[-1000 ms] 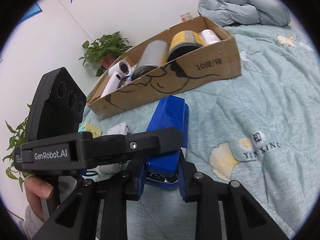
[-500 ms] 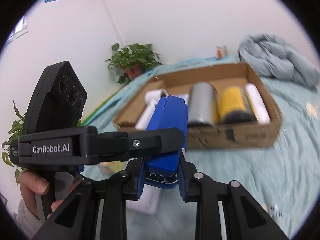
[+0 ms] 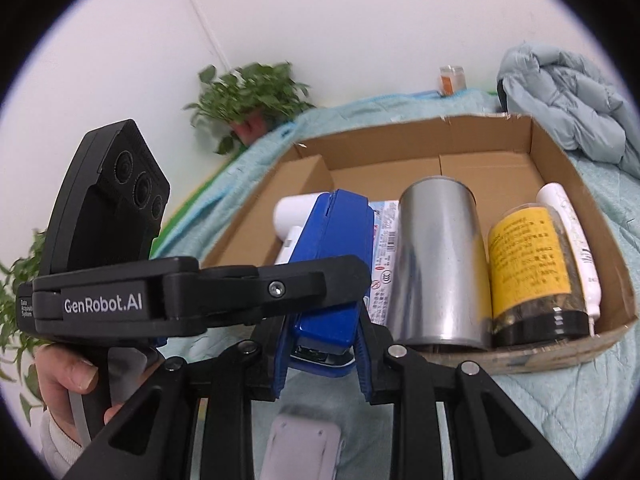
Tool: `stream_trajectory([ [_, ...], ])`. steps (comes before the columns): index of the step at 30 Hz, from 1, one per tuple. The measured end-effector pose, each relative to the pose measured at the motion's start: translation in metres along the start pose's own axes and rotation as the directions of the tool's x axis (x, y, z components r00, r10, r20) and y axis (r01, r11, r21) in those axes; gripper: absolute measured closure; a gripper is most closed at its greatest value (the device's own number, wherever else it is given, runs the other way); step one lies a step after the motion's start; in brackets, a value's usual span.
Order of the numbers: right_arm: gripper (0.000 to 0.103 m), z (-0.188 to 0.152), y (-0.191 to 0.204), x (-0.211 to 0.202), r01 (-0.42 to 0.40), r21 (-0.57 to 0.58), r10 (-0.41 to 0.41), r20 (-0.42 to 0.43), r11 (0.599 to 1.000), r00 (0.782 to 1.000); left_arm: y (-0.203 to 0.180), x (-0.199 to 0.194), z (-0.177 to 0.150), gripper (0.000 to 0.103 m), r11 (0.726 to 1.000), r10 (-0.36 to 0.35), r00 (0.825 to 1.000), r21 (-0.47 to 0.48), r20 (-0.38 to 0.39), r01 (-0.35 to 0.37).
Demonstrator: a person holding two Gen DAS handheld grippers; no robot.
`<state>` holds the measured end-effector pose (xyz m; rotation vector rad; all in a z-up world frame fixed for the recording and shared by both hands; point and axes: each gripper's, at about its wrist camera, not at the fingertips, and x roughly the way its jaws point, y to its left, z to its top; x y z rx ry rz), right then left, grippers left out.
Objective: Organize rigid objects
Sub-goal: 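Lower the stapler beside the hair dryer and open both grippers, then withdraw both grippers and move them to the white plastic case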
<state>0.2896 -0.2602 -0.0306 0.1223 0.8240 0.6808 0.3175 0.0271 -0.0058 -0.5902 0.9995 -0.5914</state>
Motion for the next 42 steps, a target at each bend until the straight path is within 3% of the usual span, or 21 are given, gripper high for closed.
stream_trajectory([
  [6, 0.077, 0.008, -0.003, 0.021, 0.065, 0.019, -0.065, -0.039, 0.998, 0.997, 0.026, 0.018, 0.011, 0.045, 0.998, -0.033, 0.999, -0.048, -0.036, 0.031],
  [11, 0.073, 0.012, -0.001, 0.032, 0.098, 0.018, -0.097, -0.061, 0.995, 0.993, 0.027, 0.033, 0.021, 0.038, 0.998, 0.03, 0.997, -0.061, -0.075, -0.034],
  [14, 0.07, 0.011, -0.001, 0.031, 0.108, 0.029, -0.107, -0.055, 0.994, 0.993, 0.016, 0.033, 0.02, 0.034, 0.996, 0.094, 0.991, 0.005, -0.095, -0.094],
  [16, 0.061, 0.009, -0.001, 0.024, 0.123, 0.025, -0.123, -0.029, 0.992, 0.992, 0.004, 0.029, 0.018, 0.018, 0.982, 0.184, 0.98, 0.059, -0.07, -0.181],
  [17, 0.055, 0.009, -0.001, 0.022, 0.125, 0.024, -0.124, -0.022, 0.992, 0.992, -0.001, 0.025, 0.019, 0.016, 0.973, 0.219, 0.975, 0.08, -0.045, -0.215],
  [22, 0.053, -0.001, 0.013, 0.014, 0.104, -0.032, -0.105, -0.02, 0.994, 0.994, -0.015, -0.014, 0.014, 0.016, 0.954, 0.268, 0.962, 0.123, 0.059, -0.273],
  [29, 0.053, -0.007, 0.013, 0.014, 0.078, -0.039, -0.079, -0.014, 0.996, 0.997, -0.025, -0.063, -0.022, 0.016, 0.911, 0.347, 0.906, 0.141, 0.244, -0.387],
  [31, 0.053, -0.011, 0.017, 0.009, 0.09, -0.059, -0.09, 0.006, 0.994, 0.996, -0.032, -0.078, -0.043, 0.013, 0.877, 0.387, 0.852, 0.145, 0.352, -0.458],
  [32, 0.044, -0.014, 0.019, 0.005, 0.096, -0.08, -0.095, 0.019, 0.992, 0.995, -0.033, -0.085, -0.052, 0.007, 0.864, 0.397, 0.832, 0.147, 0.388, -0.482],
  [33, 0.034, -0.018, 0.022, 0.003, 0.095, -0.099, -0.093, 0.03, 0.99, 0.995, -0.039, -0.09, -0.065, 0.001, 0.841, 0.417, 0.795, 0.144, 0.44, -0.521],
  [34, 0.015, -0.023, 0.024, -0.002, 0.079, -0.123, -0.074, 0.049, 0.989, 0.996, -0.044, -0.093, -0.077, 0.0, 0.822, 0.427, 0.762, 0.141, 0.486, -0.551],
  [36, 0.004, -0.036, 0.024, -0.014, 0.091, -0.143, -0.076, 0.11, 0.986, 0.991, -0.052, -0.093, -0.099, 0.0, 0.785, 0.454, 0.723, 0.15, 0.521, -0.601],
  [39, 0.0, -0.053, 0.02, -0.025, 0.12, -0.135, -0.103, 0.128, 0.983, 0.986, -0.055, -0.092, -0.124, 0.0, 0.756, 0.494, 0.7, 0.144, 0.516, -0.639],
  [41, 0.0, -0.063, 0.021, -0.028, 0.129, -0.142, -0.112, 0.121, 0.981, 0.986, -0.055, -0.088, -0.138, 0.0, 0.759, 0.511, 0.711, 0.135, 0.484, -0.637],
  [42, 0.0, -0.066, 0.022, -0.03, 0.135, -0.151, -0.117, 0.119, 0.979, 0.986, -0.055, -0.085, -0.144, 0.0, 0.772, 0.503, 0.732, 0.142, 0.459, -0.619],
])
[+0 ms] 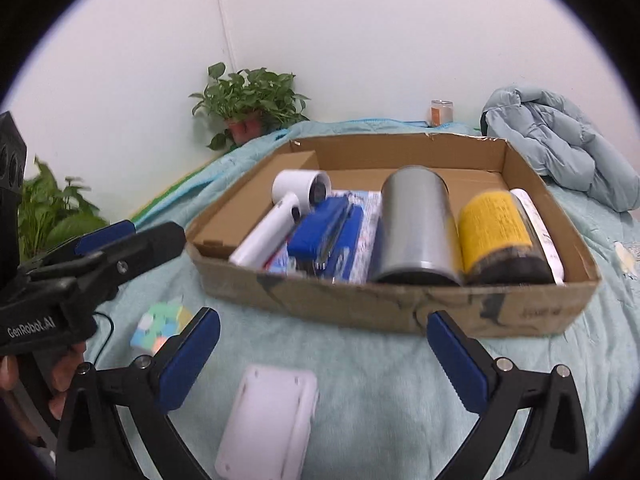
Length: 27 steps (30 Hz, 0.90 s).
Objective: Organize rigid objects
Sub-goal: 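Withdraw both grippers and move them to the white plastic case, then grasp the white plastic case with the left gripper while the right gripper grips its face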
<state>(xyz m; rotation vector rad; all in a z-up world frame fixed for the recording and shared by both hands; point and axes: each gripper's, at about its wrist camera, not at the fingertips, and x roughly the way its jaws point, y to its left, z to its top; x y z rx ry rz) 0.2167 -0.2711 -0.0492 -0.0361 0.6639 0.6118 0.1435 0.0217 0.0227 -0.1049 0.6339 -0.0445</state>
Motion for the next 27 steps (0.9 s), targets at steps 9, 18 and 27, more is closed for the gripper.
stream_trajectory([
  [9, 0.0, -0.056, -0.001, 0.006, -0.113, 0.083, 0.125, -0.164, 0.99, 0.978, -0.022, 0.043, -0.064, 0.002, 0.92, -0.366, 0.878, -0.262, -0.309, 0.291],
  [18, 0.001, -0.079, -0.008, 0.004, -0.148, 0.156, 0.176, -0.182, 0.976, 0.967, -0.026, 0.07, -0.093, 0.024, 0.886, -0.424, 0.804, -0.375, -0.416, 0.273],
  [27, 0.007, -0.082, -0.006, 0.008, -0.152, 0.146, 0.178, -0.185, 0.978, 0.966, -0.038, 0.071, -0.097, 0.054, 0.834, -0.532, 0.744, -0.402, -0.404, 0.378],
])
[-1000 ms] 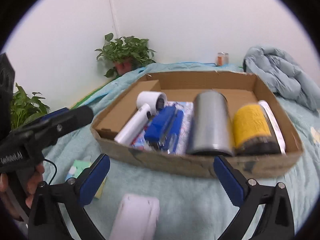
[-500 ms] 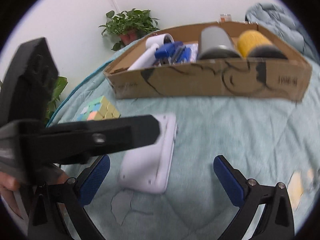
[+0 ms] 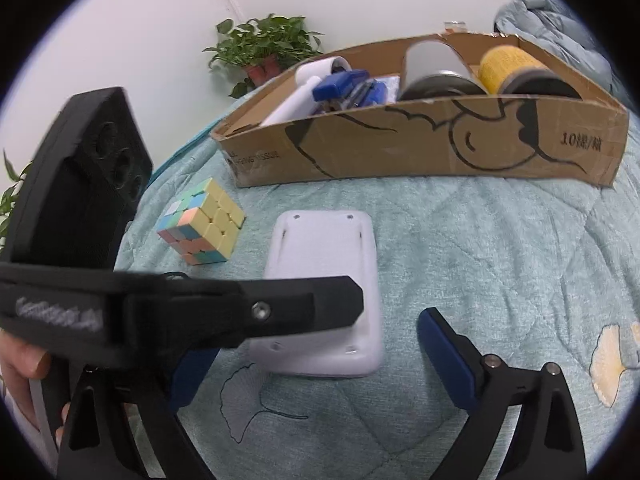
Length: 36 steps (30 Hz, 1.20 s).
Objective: Organize rigid objects
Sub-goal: 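Grasp the white plastic case with the left gripper while the right gripper grips its face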
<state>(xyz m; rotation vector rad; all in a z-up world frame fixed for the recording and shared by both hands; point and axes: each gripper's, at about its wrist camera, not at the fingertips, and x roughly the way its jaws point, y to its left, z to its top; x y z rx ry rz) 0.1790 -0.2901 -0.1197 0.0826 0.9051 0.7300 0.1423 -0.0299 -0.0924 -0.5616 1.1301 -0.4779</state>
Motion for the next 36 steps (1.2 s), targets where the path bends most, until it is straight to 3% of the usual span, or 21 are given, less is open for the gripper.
stream_trajectory([
  [5, 0.009, 0.0, -0.004, 0.002, -0.007, 0.037, 0.006, 0.004, 0.999, 1.0, -0.004, 0.004, 0.0, 0.065, 1.0, 0.022, 1.0, 0.016, 0.013, -0.022],
  [7, 0.01, -0.001, -0.005, 0.001, -0.011, 0.044, 0.011, 0.009, 0.999, 1.0, -0.002, 0.003, 0.0, 0.076, 0.999, 0.03, 0.999, 0.012, 0.016, -0.03],
  [15, 0.019, -0.005, -0.005, -0.002, -0.02, 0.044, 0.019, 0.018, 0.999, 1.0, 0.001, -0.003, 0.0, 0.076, 0.997, 0.059, 0.997, 0.04, 0.045, -0.06],
  [16, 0.024, -0.005, -0.004, -0.002, -0.021, 0.039, 0.02, 0.016, 0.999, 1.0, -0.002, -0.006, 0.0, 0.078, 0.995, 0.077, 0.995, 0.062, 0.06, -0.081],
  [17, 0.038, -0.006, -0.003, -0.002, -0.018, 0.034, 0.017, 0.013, 0.999, 1.0, -0.003, -0.008, 0.0, 0.079, 0.993, 0.085, 0.994, 0.072, 0.068, -0.09],
  [28, 0.039, -0.006, -0.01, -0.005, -0.056, 0.076, 0.056, 0.006, 0.996, 0.998, -0.017, -0.02, 0.001, 0.088, 0.986, 0.08, 0.992, 0.136, 0.1, -0.093],
  [36, 0.039, 0.006, -0.003, -0.028, -0.06, 0.052, 0.055, 0.1, 0.997, 0.993, -0.044, -0.042, 0.014, 0.09, 0.978, 0.043, 0.986, 0.194, 0.162, -0.074],
])
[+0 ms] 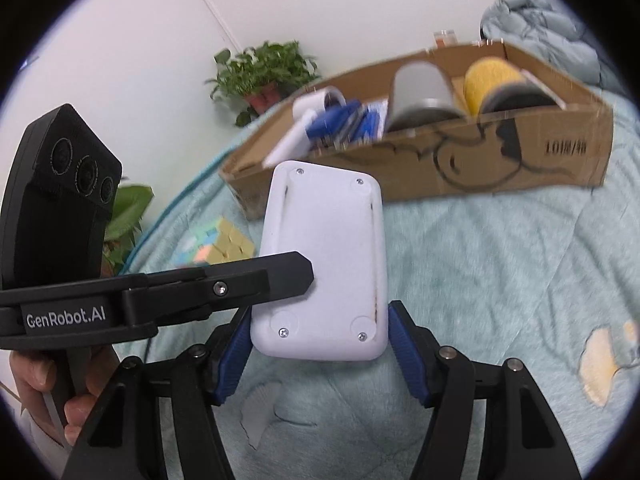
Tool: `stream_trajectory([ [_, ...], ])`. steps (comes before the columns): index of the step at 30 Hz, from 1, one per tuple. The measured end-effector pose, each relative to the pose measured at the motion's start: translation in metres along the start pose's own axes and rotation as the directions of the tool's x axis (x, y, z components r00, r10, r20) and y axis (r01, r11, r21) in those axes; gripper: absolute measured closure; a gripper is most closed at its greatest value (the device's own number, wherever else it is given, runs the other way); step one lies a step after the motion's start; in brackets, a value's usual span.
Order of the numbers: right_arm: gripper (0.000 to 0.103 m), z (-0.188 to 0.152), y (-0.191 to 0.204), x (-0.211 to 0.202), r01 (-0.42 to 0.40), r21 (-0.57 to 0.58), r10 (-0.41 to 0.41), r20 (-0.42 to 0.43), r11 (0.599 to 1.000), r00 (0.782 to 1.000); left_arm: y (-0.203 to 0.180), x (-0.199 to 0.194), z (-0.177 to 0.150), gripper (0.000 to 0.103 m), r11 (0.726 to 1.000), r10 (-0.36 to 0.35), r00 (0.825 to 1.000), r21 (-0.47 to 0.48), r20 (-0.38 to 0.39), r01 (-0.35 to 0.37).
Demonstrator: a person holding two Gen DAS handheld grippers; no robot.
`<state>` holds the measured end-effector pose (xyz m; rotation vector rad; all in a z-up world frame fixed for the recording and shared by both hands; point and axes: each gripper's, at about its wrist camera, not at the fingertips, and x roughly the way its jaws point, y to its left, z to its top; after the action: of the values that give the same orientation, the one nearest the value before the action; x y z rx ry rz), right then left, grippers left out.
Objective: Organize rigid objects
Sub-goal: 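Lift the white case with both grippers and carry it over the box, then lower the white case upright beside the stapler and open both grippers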
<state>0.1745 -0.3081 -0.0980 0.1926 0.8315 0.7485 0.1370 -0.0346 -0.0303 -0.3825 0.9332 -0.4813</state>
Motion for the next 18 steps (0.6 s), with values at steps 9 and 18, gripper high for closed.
stream_trajectory([
  [9, 0.039, 0.047, 0.017, -0.015, 0.029, -0.074, -0.021, 0.105, 0.997, 0.994, -0.027, -0.022, 0.053, 0.09, 0.996, 0.008, 0.996, 0.087, 0.086, -0.016],
  [18, 0.04, 0.103, 0.016, 0.01, 0.036, -0.087, -0.027, 0.098, 0.996, 0.995, -0.021, -0.02, 0.127, 0.094, 0.991, 0.044, 0.995, 0.121, 0.095, -0.055],
])
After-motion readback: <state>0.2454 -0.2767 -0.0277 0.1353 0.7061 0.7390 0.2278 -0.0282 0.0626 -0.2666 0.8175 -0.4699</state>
